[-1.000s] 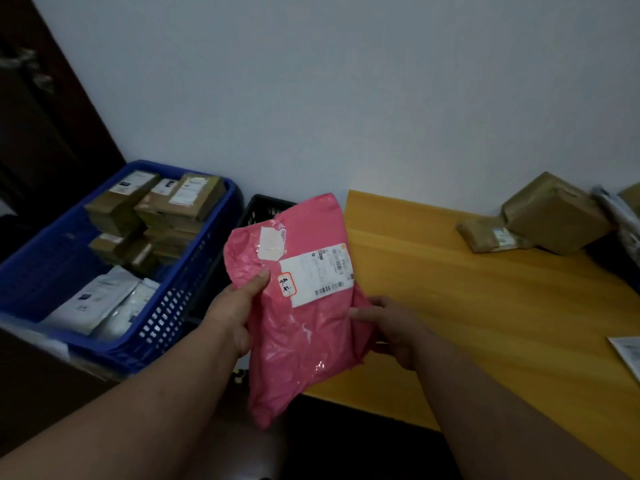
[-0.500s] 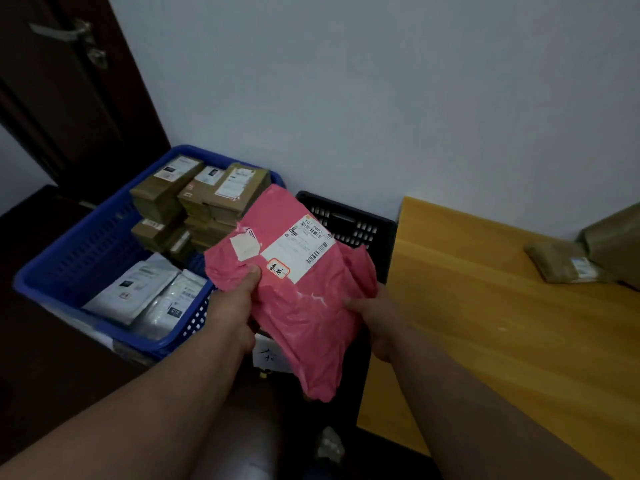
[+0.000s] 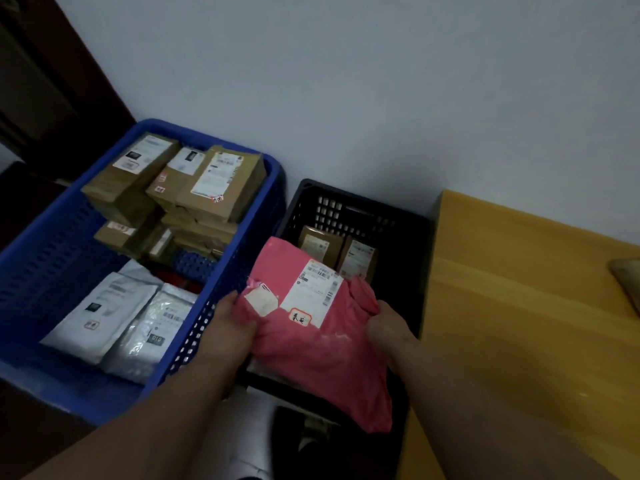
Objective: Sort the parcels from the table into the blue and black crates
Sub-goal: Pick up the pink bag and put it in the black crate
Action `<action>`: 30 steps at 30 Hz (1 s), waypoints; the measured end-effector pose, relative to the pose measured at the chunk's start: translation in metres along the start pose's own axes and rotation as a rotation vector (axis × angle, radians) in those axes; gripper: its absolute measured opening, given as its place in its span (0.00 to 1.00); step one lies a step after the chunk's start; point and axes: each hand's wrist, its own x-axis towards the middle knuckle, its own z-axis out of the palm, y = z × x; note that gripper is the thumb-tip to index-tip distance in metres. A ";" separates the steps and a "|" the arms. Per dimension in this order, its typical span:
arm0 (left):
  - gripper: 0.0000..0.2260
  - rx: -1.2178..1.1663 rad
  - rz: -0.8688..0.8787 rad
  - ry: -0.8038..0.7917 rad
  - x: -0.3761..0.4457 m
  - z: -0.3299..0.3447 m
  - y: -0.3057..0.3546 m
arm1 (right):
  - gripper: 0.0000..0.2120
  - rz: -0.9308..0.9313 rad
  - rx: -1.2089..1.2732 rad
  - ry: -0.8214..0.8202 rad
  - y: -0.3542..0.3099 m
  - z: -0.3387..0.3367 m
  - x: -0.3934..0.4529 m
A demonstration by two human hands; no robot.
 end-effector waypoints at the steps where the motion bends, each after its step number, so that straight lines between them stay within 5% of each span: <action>1: 0.24 0.127 0.034 -0.026 0.007 0.006 -0.002 | 0.20 0.032 -0.046 0.008 0.001 0.005 0.010; 9: 0.15 0.667 0.081 -0.286 0.053 0.041 -0.035 | 0.25 0.132 -0.276 0.060 0.021 0.055 0.059; 12: 0.18 0.772 -0.019 -0.487 0.072 0.050 -0.048 | 0.35 0.156 -0.298 0.052 0.033 0.069 0.068; 17: 0.22 1.272 -0.148 -0.799 0.104 0.071 -0.048 | 0.53 0.148 -0.442 0.085 0.053 0.097 0.075; 20: 0.19 1.434 0.205 -0.675 0.114 0.079 -0.050 | 0.54 0.018 -0.548 0.227 0.061 0.111 0.074; 23: 0.18 1.304 0.665 -0.486 0.112 0.076 -0.056 | 0.50 -0.046 -0.581 0.315 0.062 0.122 0.072; 25: 0.23 1.216 0.594 -0.577 0.117 0.077 -0.065 | 0.51 -0.029 -0.615 0.272 0.061 0.126 0.073; 30: 0.33 1.008 0.092 -0.786 0.127 0.075 -0.064 | 0.60 0.265 -0.518 -0.035 0.064 0.119 0.078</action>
